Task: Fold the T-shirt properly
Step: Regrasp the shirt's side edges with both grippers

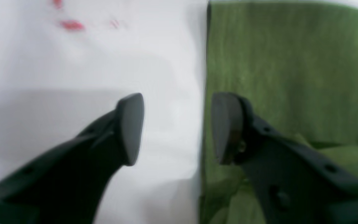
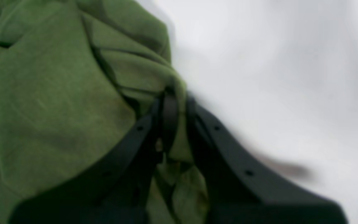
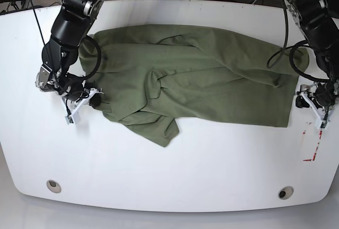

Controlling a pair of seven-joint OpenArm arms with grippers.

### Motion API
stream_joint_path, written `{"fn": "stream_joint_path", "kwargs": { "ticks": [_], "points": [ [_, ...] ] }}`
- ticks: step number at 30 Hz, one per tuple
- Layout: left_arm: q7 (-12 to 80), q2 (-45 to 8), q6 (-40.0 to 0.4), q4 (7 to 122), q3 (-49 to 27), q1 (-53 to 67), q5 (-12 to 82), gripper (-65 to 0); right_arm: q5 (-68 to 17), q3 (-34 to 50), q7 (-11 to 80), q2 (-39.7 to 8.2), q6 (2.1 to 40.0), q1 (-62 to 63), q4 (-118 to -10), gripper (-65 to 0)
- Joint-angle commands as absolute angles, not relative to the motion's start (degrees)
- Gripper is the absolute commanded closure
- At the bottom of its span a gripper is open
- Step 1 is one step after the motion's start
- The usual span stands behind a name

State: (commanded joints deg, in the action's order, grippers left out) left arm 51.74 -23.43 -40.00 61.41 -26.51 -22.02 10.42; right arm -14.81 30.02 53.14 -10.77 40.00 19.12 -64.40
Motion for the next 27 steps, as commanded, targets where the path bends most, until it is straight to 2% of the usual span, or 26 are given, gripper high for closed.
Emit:
{"fn": "stream_joint_path", "kwargs": {
  "ticks": [1,6,11,19,27],
  "points": [
    [51.12,-23.43,-40.00,60.62,-26.42,-22.29,10.42,-39.2,-14.90,30.02,53.14,-10.77,40.00,18.95,-64.40,-1.9],
    [47.60,-23.34,-34.59,58.68,-26.15,-22.46,10.51,-43.1,-14.81,30.11,53.14,-10.86,40.00,19.12,-64.31,-1.9],
    [46.55,-23.25,-34.51,55.25,-26.15,-23.16,10.59,-46.5,-15.08,30.20,53.32,-10.86,40.00,19.03,-64.40,-1.9],
    [44.53,-21.85,-34.51,46.29,-26.15,-27.21,10.59,-46.5,-15.08,30.20,53.23,-10.95,40.00,19.21,-64.40,-1.9],
    [44.53,-19.21,-34.51,45.41,-23.96,-27.38,10.59,-46.5,-15.08,30.20,53.23,-10.95,40.00,19.21,-64.40,-1.9]
  ]
}}
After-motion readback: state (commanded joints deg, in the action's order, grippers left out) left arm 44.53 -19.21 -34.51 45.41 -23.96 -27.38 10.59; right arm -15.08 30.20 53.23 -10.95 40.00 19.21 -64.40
